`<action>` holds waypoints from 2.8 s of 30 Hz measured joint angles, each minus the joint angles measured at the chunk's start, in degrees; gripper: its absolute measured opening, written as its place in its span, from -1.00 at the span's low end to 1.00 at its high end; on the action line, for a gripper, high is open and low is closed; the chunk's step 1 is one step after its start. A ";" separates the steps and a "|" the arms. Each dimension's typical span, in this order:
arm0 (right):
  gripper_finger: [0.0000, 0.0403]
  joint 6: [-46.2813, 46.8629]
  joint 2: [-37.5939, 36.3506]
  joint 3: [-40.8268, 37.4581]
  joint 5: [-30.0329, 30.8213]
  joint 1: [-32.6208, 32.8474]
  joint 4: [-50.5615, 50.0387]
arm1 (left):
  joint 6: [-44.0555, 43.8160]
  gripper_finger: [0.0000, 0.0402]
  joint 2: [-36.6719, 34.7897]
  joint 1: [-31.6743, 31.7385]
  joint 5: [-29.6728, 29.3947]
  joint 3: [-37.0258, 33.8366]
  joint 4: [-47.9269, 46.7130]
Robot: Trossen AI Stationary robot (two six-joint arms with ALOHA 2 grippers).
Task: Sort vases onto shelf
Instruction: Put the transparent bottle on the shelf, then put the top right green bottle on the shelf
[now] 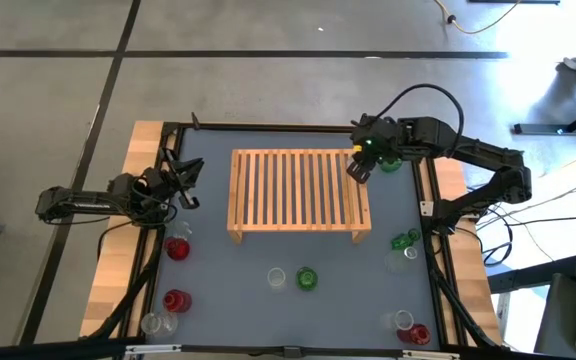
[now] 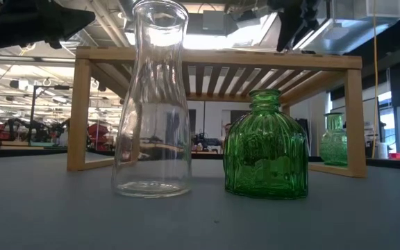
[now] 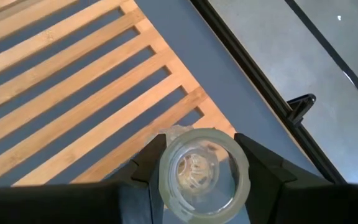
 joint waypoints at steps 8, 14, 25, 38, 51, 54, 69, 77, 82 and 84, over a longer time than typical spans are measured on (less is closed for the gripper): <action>-0.29 0.09 1.21 0.04 -0.50 0.02 0.30 | 0.00 -0.82 -0.01 0.00 0.00 0.00 0.00; -0.29 0.09 1.34 0.07 -0.41 0.02 0.33 | 0.00 -0.82 0.00 0.00 0.02 0.00 0.00; -0.28 0.20 1.34 0.07 -0.41 0.00 0.18 | 0.00 -0.82 -0.02 0.00 0.00 0.00 0.00; 0.17 0.27 0.92 0.07 0.95 0.00 -0.05 | 0.00 -0.82 -0.02 0.00 0.00 0.00 0.00; 0.21 1.16 -6.21 0.07 0.49 0.00 -0.60 | 0.00 -0.82 -0.01 0.00 0.00 0.00 -0.02; 0.21 2.92 -9.05 0.07 0.49 0.00 -0.88 | 0.00 -0.82 -0.02 0.00 0.00 0.00 -0.02; 0.21 12.07 -16.03 0.15 8.63 -0.02 -10.75 | 0.02 -0.82 -0.01 0.00 0.00 0.01 0.11; 0.21 15.46 -15.90 0.15 13.35 -0.02 -14.34 | 0.02 -0.82 -0.01 0.00 0.00 0.00 0.17; 0.21 15.74 -15.90 0.13 15.48 -2.17 -14.38 | 0.02 -0.82 0.00 0.00 0.00 0.01 0.17; 0.21 15.19 -15.80 0.13 14.92 -4.38 -14.36 | 0.02 -0.82 -0.01 0.00 0.00 0.00 0.18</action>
